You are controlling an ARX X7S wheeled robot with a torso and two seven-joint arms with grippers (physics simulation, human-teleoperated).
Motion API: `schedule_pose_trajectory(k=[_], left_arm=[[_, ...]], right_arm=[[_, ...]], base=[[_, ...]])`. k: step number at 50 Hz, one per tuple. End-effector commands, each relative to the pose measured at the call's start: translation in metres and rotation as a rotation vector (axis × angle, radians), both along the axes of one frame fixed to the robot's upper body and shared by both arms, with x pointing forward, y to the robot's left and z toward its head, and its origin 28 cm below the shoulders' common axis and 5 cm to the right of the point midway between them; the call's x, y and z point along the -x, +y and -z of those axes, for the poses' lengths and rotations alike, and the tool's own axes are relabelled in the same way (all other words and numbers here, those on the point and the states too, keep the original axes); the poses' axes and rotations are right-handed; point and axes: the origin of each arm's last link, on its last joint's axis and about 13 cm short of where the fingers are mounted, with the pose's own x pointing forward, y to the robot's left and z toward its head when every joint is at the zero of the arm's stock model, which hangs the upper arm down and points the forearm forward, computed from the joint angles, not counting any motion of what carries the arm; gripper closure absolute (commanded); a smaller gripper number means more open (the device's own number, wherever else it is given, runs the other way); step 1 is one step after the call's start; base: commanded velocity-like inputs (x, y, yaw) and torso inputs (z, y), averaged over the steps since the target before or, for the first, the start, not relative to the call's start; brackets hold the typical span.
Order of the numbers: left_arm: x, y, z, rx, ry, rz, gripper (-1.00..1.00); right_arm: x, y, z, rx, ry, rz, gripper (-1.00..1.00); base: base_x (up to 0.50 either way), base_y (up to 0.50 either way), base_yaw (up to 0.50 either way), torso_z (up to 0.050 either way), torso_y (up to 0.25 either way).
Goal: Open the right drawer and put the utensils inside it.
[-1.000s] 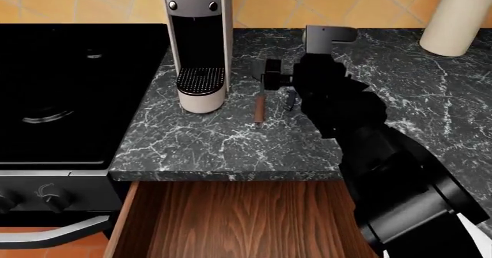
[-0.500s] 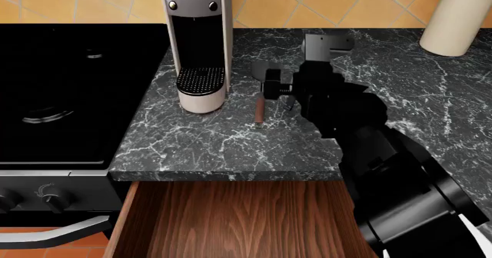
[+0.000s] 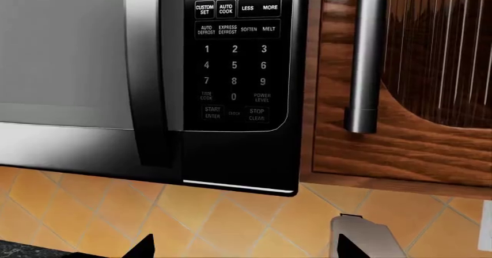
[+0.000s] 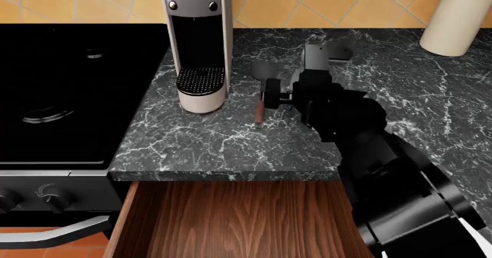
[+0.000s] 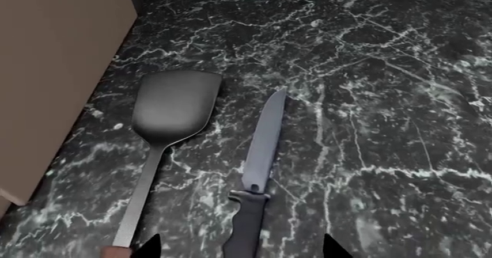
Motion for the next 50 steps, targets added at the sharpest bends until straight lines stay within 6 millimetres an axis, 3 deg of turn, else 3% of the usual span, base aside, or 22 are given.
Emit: schedule_pose_trajectory(k=[1, 37, 50], left_arm=[[0.000, 0.000, 0.000, 0.000, 0.000, 0.001, -1.00], [0.000, -0.001, 0.001, -0.012, -0.003, 0.004, -1.00], [0.000, 0.000, 0.000, 0.009, -0.010, -0.001, -1.00]], right_arm=[[0.001, 0.000, 0.004, 0.001, 0.018, 0.004, -1.00], [0.003, -0.001, 0.013, 0.001, 0.025, -0.022, -1.00], [0.002, -0.002, 0.012, 0.002, 0.018, -0.020, -1.00]], base=[[0.00, 0.00, 0.00, 0.000, 0.000], [0.00, 0.00, 0.00, 0.000, 0.000], [0.00, 0.00, 0.00, 0.000, -0.084]])
